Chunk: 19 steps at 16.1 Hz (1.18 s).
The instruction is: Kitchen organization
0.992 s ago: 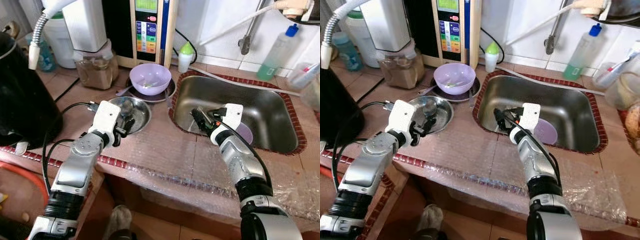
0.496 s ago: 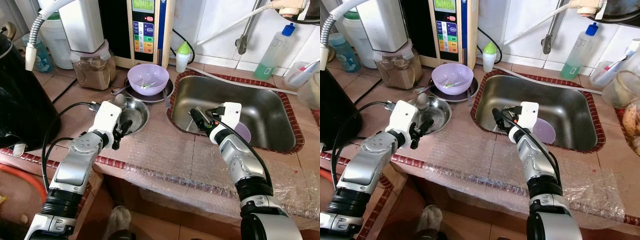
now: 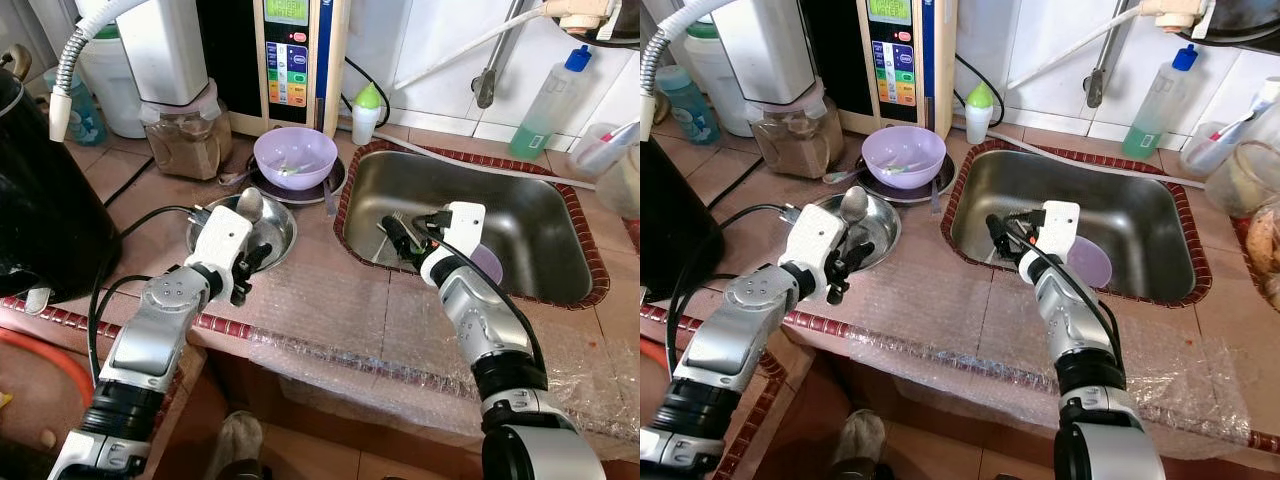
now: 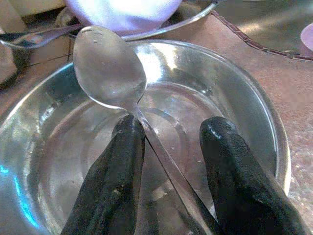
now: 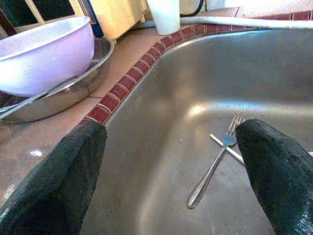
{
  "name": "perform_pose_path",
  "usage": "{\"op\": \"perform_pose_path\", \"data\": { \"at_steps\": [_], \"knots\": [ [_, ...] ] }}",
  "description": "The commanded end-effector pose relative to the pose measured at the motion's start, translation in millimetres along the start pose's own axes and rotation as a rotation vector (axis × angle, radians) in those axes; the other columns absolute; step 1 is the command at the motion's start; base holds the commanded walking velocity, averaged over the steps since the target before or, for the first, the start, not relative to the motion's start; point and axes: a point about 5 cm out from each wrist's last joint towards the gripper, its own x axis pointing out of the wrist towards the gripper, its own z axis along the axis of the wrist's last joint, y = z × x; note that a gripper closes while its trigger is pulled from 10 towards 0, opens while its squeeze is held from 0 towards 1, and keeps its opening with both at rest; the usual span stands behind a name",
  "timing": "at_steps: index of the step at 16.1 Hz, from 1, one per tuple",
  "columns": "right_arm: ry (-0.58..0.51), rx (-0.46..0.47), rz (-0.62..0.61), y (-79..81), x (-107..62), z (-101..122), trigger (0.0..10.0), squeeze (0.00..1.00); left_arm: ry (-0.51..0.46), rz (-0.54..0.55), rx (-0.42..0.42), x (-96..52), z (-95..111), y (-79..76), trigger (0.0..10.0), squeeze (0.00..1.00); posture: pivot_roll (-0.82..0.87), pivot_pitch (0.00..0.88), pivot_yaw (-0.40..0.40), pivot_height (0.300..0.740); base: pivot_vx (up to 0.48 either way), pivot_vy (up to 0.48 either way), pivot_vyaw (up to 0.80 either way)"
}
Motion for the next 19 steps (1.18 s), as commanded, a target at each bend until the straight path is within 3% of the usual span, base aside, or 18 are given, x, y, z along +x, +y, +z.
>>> {"op": "perform_pose_path", "data": {
  "at_steps": [1,8,14,19],
  "knots": [
    [-0.017,-0.003,-0.003,-0.7,2.4,7.6,10.0,0.0,0.027,-0.048,0.001,0.0,-7.1,-6.7,0.0,0.0,0.01,0.0,0.008,0.74,0.0,0.0,0.0],
    [-0.018,-0.005,-0.007,-0.5,4.7,9.4,10.0,0.0,0.014,-0.072,0.016,-0.1,-4.9,-8.9,0.0,0.0,0.01,0.0,0.006,0.74,0.0,0.0,0.0],
    [-0.025,-0.005,-0.012,-1.2,6.0,11.6,10.0,0.0,-0.03,-0.006,0.048,-3.0,4.6,3.2,0.0,0.0,0.01,0.0,0.007,0.74,0.0,0.0,0.0],
    [-0.043,0.009,-0.002,-0.5,7.5,15.9,10.0,0.0,-0.217,0.037,0.075,-13.5,31.3,11.3,0.0,0.0,0.02,0.0,0.003,0.74,0.0,0.0,0.0]
  ]
}}
